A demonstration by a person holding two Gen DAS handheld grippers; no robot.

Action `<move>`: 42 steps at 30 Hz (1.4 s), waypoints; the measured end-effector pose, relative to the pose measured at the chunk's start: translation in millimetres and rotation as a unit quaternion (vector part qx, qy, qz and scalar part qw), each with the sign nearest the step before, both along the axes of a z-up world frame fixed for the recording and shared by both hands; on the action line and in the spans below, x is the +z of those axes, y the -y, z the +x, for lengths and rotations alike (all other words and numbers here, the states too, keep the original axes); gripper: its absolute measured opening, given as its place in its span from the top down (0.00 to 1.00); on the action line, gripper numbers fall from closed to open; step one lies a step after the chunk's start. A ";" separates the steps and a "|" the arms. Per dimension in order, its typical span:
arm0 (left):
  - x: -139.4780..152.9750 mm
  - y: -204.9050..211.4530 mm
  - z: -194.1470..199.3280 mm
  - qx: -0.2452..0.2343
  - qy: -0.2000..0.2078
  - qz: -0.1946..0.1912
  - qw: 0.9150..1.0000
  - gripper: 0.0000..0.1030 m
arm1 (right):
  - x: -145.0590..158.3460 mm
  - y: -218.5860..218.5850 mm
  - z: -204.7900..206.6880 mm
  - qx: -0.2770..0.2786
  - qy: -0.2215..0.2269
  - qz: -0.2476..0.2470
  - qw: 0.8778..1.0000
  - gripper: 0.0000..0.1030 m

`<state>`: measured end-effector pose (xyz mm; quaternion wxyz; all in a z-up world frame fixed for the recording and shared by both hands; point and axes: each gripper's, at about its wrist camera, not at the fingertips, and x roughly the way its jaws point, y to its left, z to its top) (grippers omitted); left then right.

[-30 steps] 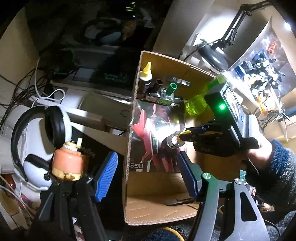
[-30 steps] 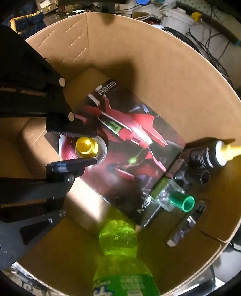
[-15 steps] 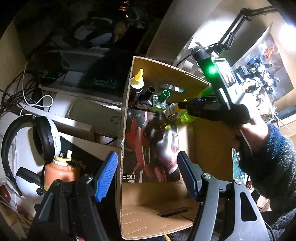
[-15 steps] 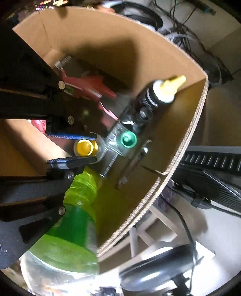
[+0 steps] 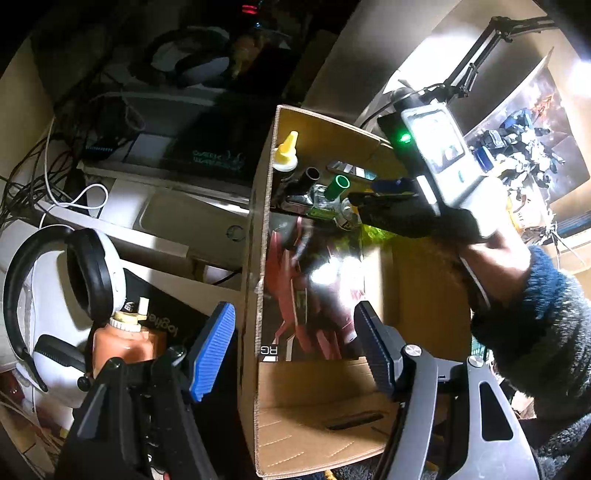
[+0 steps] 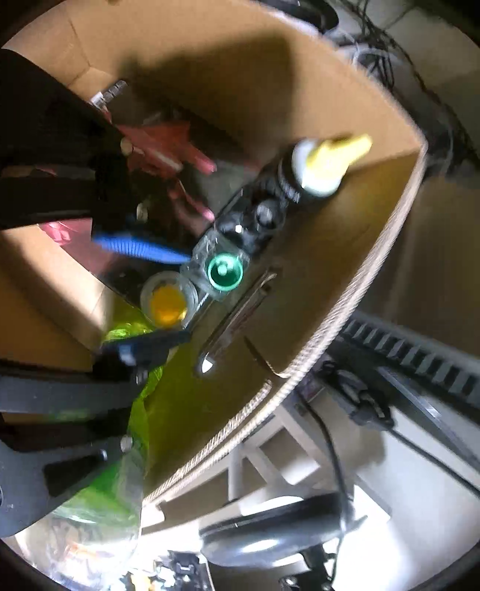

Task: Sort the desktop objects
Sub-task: 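Withdraw both grippers from the box toward the mat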

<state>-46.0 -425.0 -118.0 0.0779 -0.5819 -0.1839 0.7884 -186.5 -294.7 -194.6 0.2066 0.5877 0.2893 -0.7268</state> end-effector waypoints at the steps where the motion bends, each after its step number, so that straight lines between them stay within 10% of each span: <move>1: 0.2 -1.9 -0.8 -0.003 0.000 0.000 1.000 0.35 | 10.0 -0.7 4.7 0.006 0.001 -0.008 1.000 0.57; 11: 4.2 -33.8 -6.8 -0.030 -0.001 -0.009 1.000 0.35 | 125.4 -65.6 88.6 0.060 -0.018 -0.115 0.991 0.22; 22: 20.1 -99.3 -0.8 -0.043 -0.012 -0.050 0.998 0.35 | 101.3 -240.7 117.0 -0.161 0.049 -0.179 0.969 0.19; 42: 21.7 -333.4 93.4 0.039 -0.021 -0.019 0.999 0.35 | 41.3 -538.3 218.6 -0.220 0.081 -0.210 0.949 0.18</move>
